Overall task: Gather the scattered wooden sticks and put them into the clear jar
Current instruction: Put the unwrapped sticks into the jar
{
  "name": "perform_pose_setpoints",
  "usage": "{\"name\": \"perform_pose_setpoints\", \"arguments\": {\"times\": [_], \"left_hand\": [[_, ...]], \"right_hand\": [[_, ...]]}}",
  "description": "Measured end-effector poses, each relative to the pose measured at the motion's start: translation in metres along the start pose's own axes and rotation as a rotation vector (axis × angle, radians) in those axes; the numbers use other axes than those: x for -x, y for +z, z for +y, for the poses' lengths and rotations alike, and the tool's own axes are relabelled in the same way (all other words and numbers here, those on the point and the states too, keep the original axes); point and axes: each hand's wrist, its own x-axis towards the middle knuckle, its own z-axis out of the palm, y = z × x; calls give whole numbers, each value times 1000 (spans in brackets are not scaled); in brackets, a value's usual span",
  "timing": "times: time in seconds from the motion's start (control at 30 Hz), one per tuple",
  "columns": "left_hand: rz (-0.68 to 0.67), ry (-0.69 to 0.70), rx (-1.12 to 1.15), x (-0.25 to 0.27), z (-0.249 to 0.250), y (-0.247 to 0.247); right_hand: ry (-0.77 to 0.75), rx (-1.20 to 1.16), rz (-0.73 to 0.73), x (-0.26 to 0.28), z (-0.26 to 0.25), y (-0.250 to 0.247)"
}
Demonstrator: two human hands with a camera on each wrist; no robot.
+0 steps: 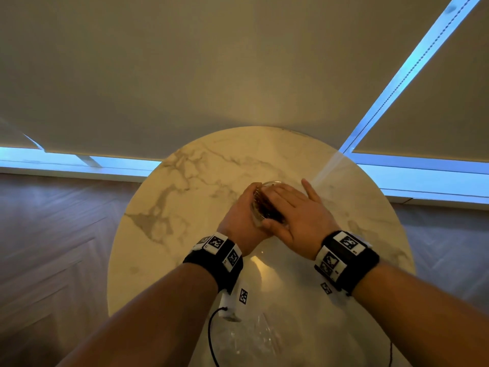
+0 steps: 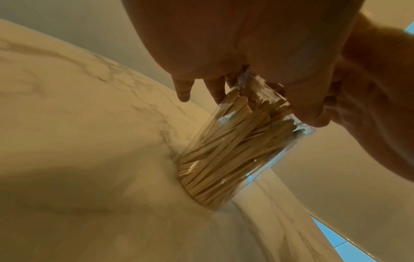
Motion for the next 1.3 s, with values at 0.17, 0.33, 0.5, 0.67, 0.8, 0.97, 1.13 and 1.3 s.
{"name": "perform_pose_setpoints", "arguments": {"times": [0.17, 0.33, 0.5, 0.67, 0.8, 0.97, 1.13, 1.3], "left_hand": [[-10, -26, -99, -1, -6, -3], [-8, -31, -113, 1, -11, -5], [-36, -98, -163, -3, -14, -5], [23, -73, -197, 2, -13, -6], [28, -100, -231, 0, -12, -5], [12, -95, -230, 2, -8, -7], [24, -81, -214, 2, -8, -7], [4, -92, -217, 3, -7, -6]], "right_hand": [[-25, -25, -35, 4, -13, 9], [-99, 0, 214, 15, -5, 1], [-91, 54, -71, -9, 1, -3], [-93, 99, -56, 3, 1, -12], [-97, -13, 80, 2, -1, -16], [25, 69, -169, -12, -3, -7], [35, -98, 103, 4, -13, -7], [92, -74, -91, -7, -16, 0]]}}
